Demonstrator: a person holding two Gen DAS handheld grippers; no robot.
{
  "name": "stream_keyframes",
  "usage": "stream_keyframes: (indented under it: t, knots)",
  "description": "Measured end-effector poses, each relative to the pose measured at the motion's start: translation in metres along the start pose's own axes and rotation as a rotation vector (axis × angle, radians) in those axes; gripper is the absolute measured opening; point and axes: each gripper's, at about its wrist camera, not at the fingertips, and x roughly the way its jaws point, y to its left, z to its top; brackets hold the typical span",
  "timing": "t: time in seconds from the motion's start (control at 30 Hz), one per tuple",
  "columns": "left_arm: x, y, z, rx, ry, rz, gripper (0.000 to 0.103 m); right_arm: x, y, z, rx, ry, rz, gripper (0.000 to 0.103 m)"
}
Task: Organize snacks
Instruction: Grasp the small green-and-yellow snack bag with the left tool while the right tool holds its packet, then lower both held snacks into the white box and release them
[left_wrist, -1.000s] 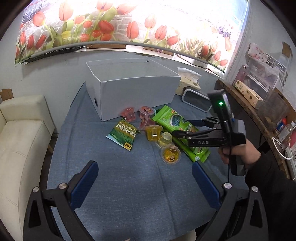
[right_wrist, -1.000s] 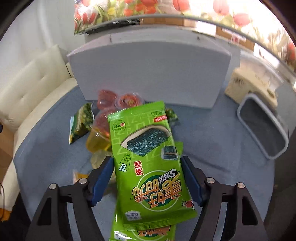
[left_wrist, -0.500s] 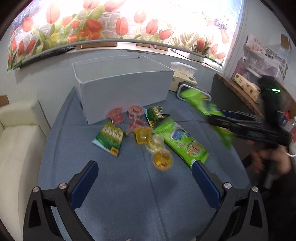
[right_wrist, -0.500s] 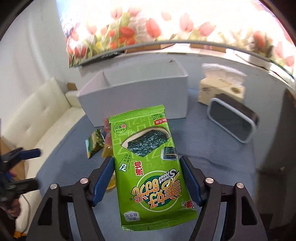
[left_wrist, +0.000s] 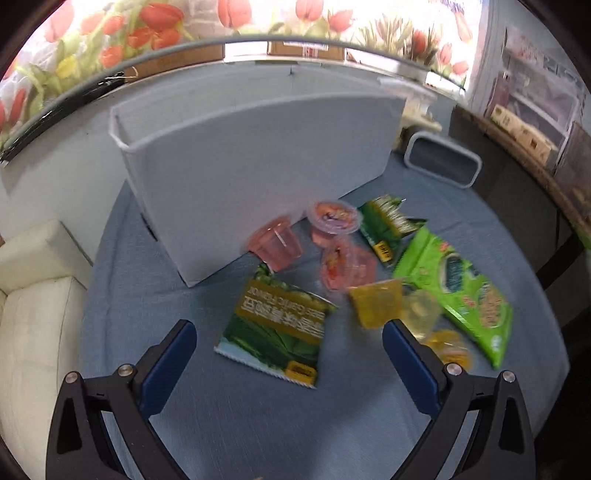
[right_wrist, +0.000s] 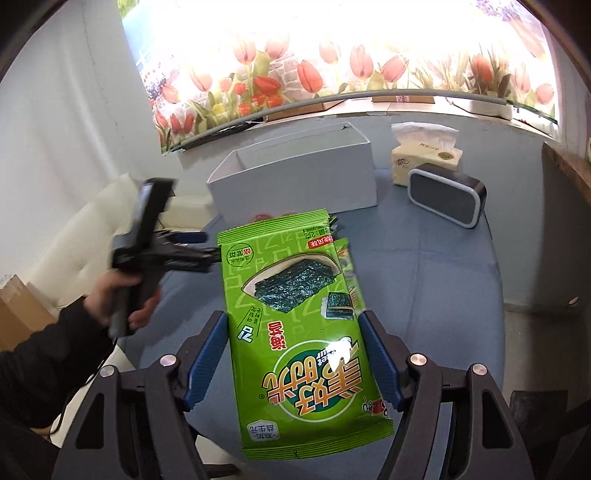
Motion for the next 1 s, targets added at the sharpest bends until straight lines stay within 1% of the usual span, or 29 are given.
stream_keyframes:
  t: [0.07, 0.13, 0.17, 0.2, 0.23, 0.27, 0.37, 0.5, 0.67, 0.8, 0.87, 0.9, 1.0]
  knots:
    - [0.014, 0.003, 0.001, 0.013, 0.025, 0.009, 0.098, -0.001, 0.001, -0.004, 0.028, -0.003, 0.013, 0.076]
    - [0.025, 0.007, 0.002, 0.022, 0.051, 0.019, 0.083, -0.002, 0.002, -0.006, 0.052, -0.007, 0.043, 0.076]
    - [0.029, 0.008, 0.002, 0.025, 0.059, 0.024, 0.079, -0.002, 0.003, -0.007, 0.051, -0.006, 0.04, 0.076]
    - [0.031, 0.009, 0.002, 0.029, 0.049, 0.037, 0.075, -0.002, 0.004, -0.008, 0.047, -0.007, 0.032, 0.076]
    - [0.031, 0.009, 0.003, 0.034, 0.045, 0.044, 0.067, -0.002, 0.005, -0.008, 0.046, -0.007, 0.032, 0.076]
    - [0.031, 0.009, 0.005, 0.034, 0.045, 0.041, 0.063, -0.002, 0.005, -0.008, 0.049, -0.006, 0.038, 0.076]
    - [0.03, 0.011, 0.005, 0.028, 0.037, 0.046, 0.056, 0.0, 0.004, -0.007, 0.054, -0.01, 0.038, 0.076]
    - [0.023, 0.017, 0.0, -0.019, 0.018, 0.014, 0.05, 0.002, 0.004, -0.005, 0.061, -0.014, 0.042, 0.076]
    - [-0.005, 0.012, -0.013, -0.045, -0.023, -0.011, 0.049, 0.001, 0.006, -0.002, 0.061, -0.027, 0.05, 0.076]
    - [-0.046, 0.005, -0.025, -0.111, -0.084, -0.026, 0.049, -0.002, 0.01, 0.001, 0.065, -0.049, 0.045, 0.076]
    - [-0.064, -0.001, -0.027, -0.131, -0.114, -0.01, 0.049, -0.003, 0.011, 0.004, 0.068, -0.061, 0.041, 0.076]
    - [-0.078, -0.003, -0.029, -0.16, -0.134, -0.006, 0.049, -0.003, 0.012, 0.006, 0.071, -0.065, 0.039, 0.076]
    - [-0.11, -0.011, -0.031, -0.217, -0.177, -0.024, 0.049, 0.0, 0.014, 0.015, 0.071, -0.082, 0.018, 0.076]
